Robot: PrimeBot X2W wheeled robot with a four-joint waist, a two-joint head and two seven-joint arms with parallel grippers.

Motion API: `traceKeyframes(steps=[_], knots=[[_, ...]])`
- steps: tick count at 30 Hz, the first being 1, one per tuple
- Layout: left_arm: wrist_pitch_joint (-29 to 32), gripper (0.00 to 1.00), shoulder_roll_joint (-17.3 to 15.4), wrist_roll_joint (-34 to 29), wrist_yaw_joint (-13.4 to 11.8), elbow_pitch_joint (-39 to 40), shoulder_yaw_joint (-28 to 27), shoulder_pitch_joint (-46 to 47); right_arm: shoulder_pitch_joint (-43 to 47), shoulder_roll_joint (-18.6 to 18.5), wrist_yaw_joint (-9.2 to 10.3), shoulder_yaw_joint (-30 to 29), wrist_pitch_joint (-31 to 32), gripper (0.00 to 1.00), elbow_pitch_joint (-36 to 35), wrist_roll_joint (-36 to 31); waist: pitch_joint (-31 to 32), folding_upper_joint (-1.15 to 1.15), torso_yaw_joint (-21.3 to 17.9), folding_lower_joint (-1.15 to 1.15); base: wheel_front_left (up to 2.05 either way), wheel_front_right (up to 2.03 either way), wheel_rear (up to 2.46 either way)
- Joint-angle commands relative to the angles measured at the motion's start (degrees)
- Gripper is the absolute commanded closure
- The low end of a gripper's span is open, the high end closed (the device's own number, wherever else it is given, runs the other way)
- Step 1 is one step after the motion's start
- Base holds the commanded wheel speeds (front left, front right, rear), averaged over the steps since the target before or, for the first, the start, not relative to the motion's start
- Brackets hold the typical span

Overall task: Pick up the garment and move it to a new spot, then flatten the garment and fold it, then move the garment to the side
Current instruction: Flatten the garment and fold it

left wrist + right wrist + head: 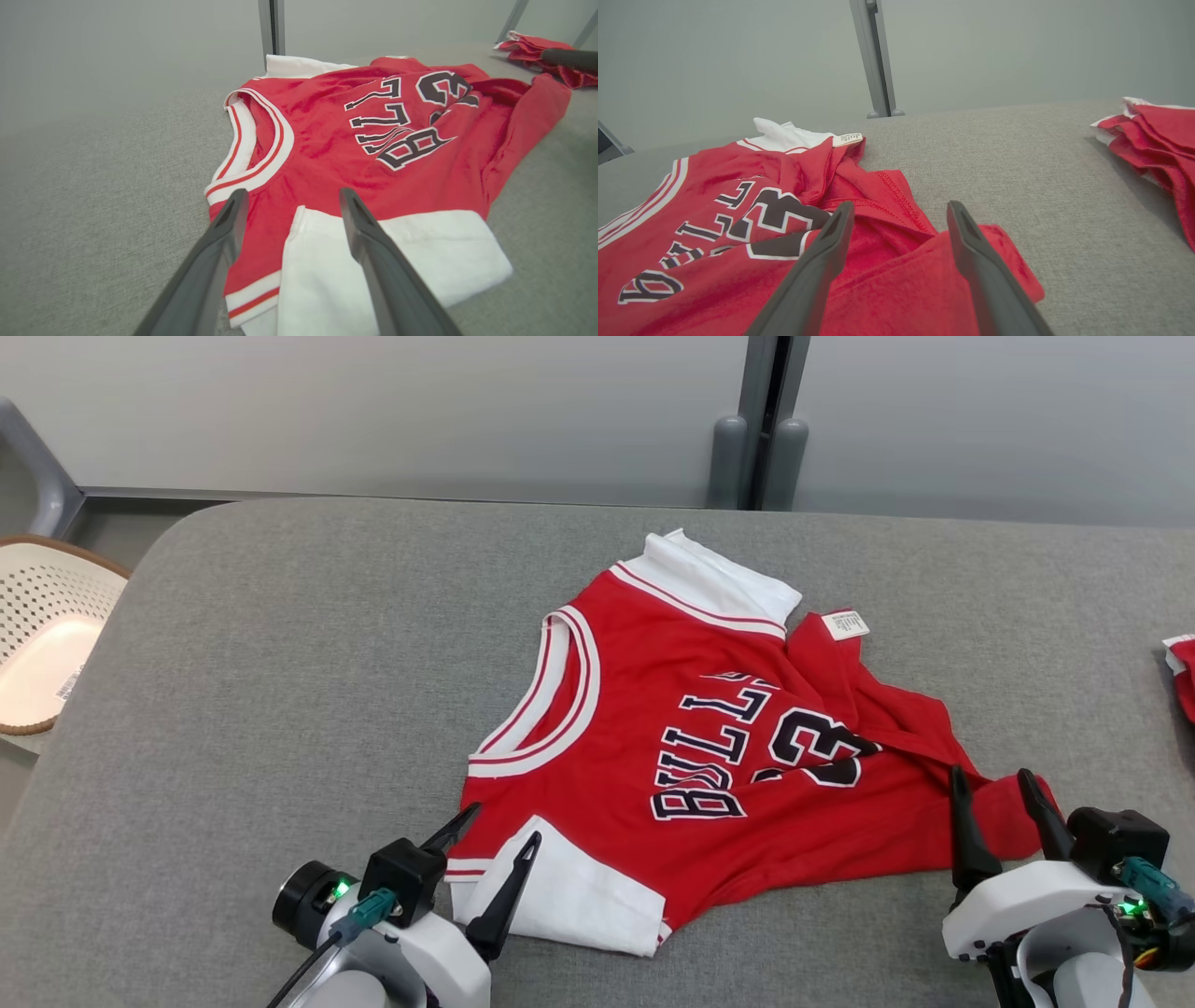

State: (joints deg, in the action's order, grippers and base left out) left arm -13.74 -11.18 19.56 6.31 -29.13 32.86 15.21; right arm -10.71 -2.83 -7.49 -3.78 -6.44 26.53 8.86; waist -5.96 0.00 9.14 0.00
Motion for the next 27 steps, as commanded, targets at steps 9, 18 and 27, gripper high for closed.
traceKeyframes(steps=[9, 18, 27], knots=[[0.3, 0.00, 1.1, -0.9, 0.6, -7.8, 2.2, 6.0, -1.0, -0.1, 0.02, -0.5, 0.4, 0.00, -1.2, -0.7, -3.0, 0.00, -2.8, 0.00, 0.00, 0.00, 0.00], [-0.3, 0.25, 1.9, 0.1, 0.9, -12.2, 3.3, 8.8, -1.2, -0.1, 0.02, -1.0, 0.1, 0.00, -1.4, -0.5, -4.3, 0.00, -3.5, 0.00, 0.00, 0.00, 0.00], [-0.7, 1.00, 1.8, 1.6, 1.1, -14.2, 5.2, 10.3, -1.8, -0.1, 0.02, -1.4, -0.1, 0.00, -0.9, -0.2, -4.7, 0.00, -2.8, 0.00, 0.00, 0.00, 0.00]])
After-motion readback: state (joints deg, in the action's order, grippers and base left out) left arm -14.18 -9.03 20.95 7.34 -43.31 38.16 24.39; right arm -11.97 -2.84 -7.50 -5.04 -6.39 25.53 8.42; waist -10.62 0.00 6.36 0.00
